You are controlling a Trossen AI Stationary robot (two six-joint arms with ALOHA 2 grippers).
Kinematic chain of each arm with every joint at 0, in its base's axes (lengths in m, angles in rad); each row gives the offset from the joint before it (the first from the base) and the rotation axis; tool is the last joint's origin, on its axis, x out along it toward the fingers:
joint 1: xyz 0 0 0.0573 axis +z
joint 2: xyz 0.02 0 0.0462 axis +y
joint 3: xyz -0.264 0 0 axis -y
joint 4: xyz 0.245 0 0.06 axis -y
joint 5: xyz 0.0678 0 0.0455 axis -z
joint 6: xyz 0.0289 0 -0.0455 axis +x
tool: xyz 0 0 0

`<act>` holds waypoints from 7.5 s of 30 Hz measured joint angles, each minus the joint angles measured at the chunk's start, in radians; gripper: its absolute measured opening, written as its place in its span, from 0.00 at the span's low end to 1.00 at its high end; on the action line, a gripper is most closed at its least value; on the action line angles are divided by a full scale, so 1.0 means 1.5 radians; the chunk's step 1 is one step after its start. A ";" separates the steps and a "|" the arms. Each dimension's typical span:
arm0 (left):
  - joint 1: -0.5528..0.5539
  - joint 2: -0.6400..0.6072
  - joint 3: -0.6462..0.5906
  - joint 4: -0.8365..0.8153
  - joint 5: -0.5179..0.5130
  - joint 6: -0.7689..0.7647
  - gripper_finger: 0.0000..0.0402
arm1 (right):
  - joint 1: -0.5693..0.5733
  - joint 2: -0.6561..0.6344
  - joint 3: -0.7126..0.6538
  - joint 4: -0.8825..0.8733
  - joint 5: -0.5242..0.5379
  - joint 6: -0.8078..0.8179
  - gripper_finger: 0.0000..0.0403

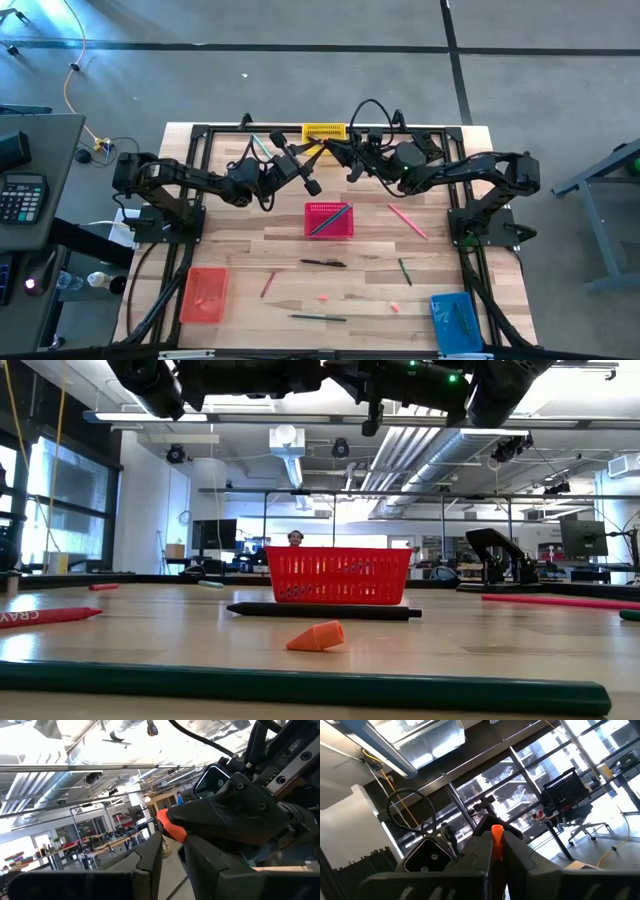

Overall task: Sort crayons/erasers/pens/pencils in bins
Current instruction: Put the orange eraser into the orange bin, then put the red crayon into the blue bin

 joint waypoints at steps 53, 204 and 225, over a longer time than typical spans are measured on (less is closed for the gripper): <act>0.009 -0.026 -0.141 -0.132 -0.055 -0.243 0.00 | -0.089 -0.032 0.000 -0.210 -0.005 -0.272 0.59; 0.498 -0.169 -0.081 -1.416 0.245 -0.695 0.41 | -0.195 -0.117 -0.217 -0.295 -0.146 -0.483 0.00; 0.537 -0.169 -0.175 -1.290 0.319 -0.716 0.27 | -0.194 -0.117 -0.217 -0.294 -0.145 -0.484 0.00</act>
